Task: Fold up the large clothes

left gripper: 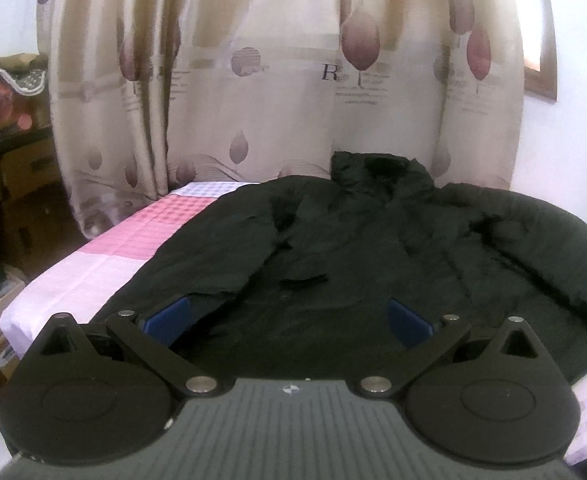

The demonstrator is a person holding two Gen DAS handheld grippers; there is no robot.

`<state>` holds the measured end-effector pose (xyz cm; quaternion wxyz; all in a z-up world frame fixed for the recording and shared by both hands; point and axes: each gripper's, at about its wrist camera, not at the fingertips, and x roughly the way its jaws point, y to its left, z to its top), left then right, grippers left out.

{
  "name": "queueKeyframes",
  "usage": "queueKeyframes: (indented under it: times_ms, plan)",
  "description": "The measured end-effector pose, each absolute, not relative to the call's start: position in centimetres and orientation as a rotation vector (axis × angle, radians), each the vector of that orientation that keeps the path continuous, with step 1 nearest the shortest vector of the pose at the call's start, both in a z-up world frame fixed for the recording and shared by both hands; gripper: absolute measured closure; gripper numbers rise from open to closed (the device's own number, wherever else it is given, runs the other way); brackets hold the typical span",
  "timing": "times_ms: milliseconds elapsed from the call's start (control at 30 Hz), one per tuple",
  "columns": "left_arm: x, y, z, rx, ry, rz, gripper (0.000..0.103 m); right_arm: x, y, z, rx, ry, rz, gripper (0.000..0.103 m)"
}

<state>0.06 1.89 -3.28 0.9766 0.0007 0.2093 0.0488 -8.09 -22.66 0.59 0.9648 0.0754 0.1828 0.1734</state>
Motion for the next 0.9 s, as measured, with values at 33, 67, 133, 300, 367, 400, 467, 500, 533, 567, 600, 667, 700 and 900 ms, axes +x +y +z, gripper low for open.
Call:
queueKeyframes:
  times_ms: [33, 67, 133, 300, 367, 400, 467, 500, 533, 567, 600, 667, 700, 900]
  plan:
    - [-0.2, 2.4, -3.6, -0.002, 0.420, 0.099, 0.000, -8.1, -22.7, 0.6, 0.153, 0.371, 0.353, 0.000]
    - [-0.4, 3.2, -3.8, -0.012, 0.417, 0.098, 0.000, -8.1, -22.6, 0.5, 0.152, 0.371, 0.354, 0.000]
    - [-1.2, 5.1, -4.2, -0.041, 0.400, 0.097, 0.000, -8.0, -22.6, 0.3, 0.156, 0.379, 0.359, 0.000]
    - [-3.3, 11.0, -4.9, -0.083, 0.349, 0.129, 0.000, -7.7, -22.5, 0.0, 0.172, 0.409, 0.374, 0.000]
    - [-4.1, 13.9, -4.9, -0.131, 0.363, 0.136, 0.000, -7.7, -22.3, 0.0, 0.171, 0.411, 0.378, 0.000]
    - [-4.3, 15.4, -5.2, -0.163, 0.378, 0.135, 0.000, -7.7, -22.2, 0.0, 0.171, 0.409, 0.379, 0.000]
    - [-4.7, 18.1, -5.9, -0.236, 0.404, 0.143, 0.000, -7.7, -22.1, -0.2, 0.172, 0.413, 0.382, 0.000]
    - [-4.8, 19.4, -6.4, -0.277, 0.418, 0.152, 0.000, -7.6, -22.0, -0.3, 0.173, 0.419, 0.386, 0.000]
    - [-4.8, 20.6, -7.0, -0.320, 0.436, 0.160, 0.000, -7.6, -21.8, -0.3, 0.173, 0.427, 0.391, 0.000]
    - [-4.7, 21.7, -7.5, -0.361, 0.451, 0.154, 0.000, -7.5, -21.6, -0.4, 0.170, 0.433, 0.397, 0.000]
    - [-4.5, 22.5, -8.1, -0.393, 0.468, 0.141, 0.000, -7.5, -21.4, -0.4, 0.164, 0.438, 0.403, 0.000]
    - [-3.9, 23.2, -9.0, -0.392, 0.495, 0.137, 0.000, -7.6, -20.9, -0.4, 0.150, 0.438, 0.410, 0.000]
    - [-3.5, 23.3, -9.4, -0.379, 0.510, 0.137, 0.000, -7.7, -20.8, -0.4, 0.142, 0.438, 0.412, 0.000]
    - [-1.4, 23.2, -10.2, -0.347, 0.502, 0.112, 0.023, -7.5, -20.8, -0.7, 0.142, 0.457, 0.411, 0.000]
